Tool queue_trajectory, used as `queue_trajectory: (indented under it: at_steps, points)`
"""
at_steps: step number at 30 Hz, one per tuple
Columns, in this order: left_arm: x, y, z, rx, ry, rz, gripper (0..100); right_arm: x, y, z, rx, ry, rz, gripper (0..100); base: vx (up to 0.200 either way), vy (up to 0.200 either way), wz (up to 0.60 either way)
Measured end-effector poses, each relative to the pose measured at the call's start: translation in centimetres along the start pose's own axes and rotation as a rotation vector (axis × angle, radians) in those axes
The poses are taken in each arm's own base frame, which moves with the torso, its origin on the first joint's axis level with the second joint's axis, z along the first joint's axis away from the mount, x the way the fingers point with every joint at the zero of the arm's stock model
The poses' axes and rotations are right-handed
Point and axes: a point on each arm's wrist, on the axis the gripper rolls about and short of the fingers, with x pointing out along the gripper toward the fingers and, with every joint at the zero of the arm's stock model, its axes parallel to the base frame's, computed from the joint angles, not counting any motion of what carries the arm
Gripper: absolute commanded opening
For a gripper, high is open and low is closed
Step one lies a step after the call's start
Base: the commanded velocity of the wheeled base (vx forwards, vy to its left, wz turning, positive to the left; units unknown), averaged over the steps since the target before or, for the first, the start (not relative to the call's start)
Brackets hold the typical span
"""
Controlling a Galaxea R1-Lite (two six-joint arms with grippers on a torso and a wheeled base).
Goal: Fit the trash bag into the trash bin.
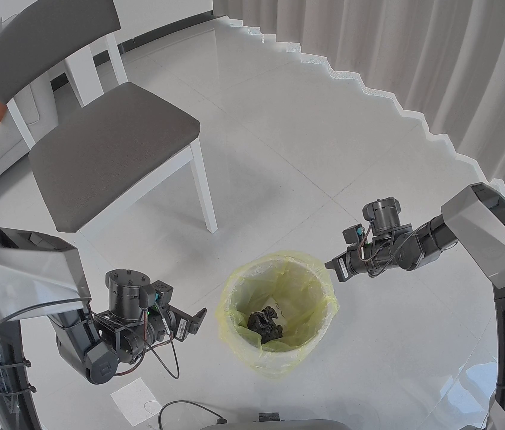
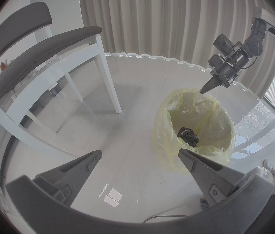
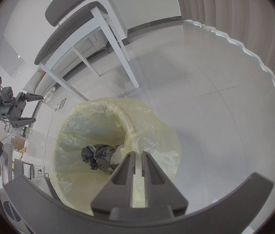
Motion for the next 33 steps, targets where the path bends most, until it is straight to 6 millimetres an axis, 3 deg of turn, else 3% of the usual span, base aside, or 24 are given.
queue_trajectory:
  at_steps: [17, 33]
  points:
    - [-0.1, -0.1, 0.0, 0.000, 0.000, -0.001, 100, 0.6, 0.1, 0.3, -0.007, -0.010, 0.006, 0, 0.000, 0.000, 0.00]
    - [-0.1, 0.1, -0.3, -0.004, 0.005, 0.016, 100, 5.8, 0.8, -1.0, -0.007, 0.075, 0.053, 0, 0.000, 0.000, 0.00]
